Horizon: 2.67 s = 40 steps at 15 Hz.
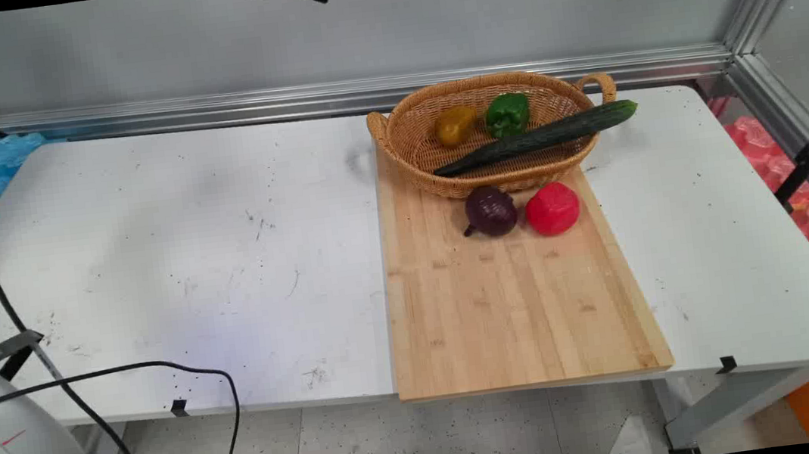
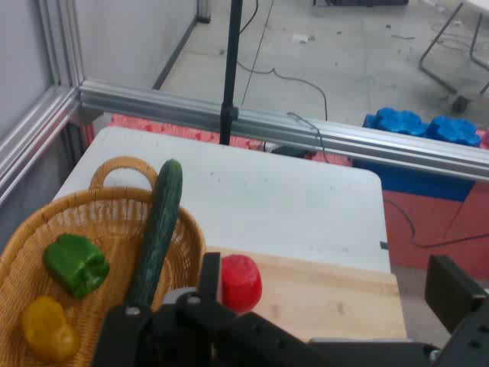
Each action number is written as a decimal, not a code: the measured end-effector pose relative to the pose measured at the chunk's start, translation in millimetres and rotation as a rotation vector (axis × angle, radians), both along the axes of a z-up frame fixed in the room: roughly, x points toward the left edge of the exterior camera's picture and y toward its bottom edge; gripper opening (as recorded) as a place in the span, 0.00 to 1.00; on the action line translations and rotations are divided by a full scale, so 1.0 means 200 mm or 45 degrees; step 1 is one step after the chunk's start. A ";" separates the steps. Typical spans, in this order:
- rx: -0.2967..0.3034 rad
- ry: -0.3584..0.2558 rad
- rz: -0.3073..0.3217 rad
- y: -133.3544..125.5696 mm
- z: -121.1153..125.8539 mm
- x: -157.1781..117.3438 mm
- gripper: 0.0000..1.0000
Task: Pick up the potato from the vegetable basket
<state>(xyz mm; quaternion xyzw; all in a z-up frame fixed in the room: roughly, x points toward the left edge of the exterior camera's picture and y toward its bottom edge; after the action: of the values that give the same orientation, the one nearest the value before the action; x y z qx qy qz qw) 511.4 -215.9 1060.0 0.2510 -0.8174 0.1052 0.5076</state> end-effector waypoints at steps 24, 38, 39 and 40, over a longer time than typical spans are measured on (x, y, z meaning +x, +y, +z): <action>0.246 -0.347 0.590 -0.63 -0.45 -0.38 1.00; 0.395 -0.509 0.748 -1.16 -0.91 -0.78 1.00; 0.410 -0.517 0.756 -1.19 -0.95 -0.81 1.00; 0.428 -0.524 0.767 -1.22 -0.99 -0.83 1.00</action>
<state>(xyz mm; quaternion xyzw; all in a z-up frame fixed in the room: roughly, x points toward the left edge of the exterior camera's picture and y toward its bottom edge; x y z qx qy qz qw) 345.1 -460.2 861.0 0.5326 -0.7978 0.1622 0.2315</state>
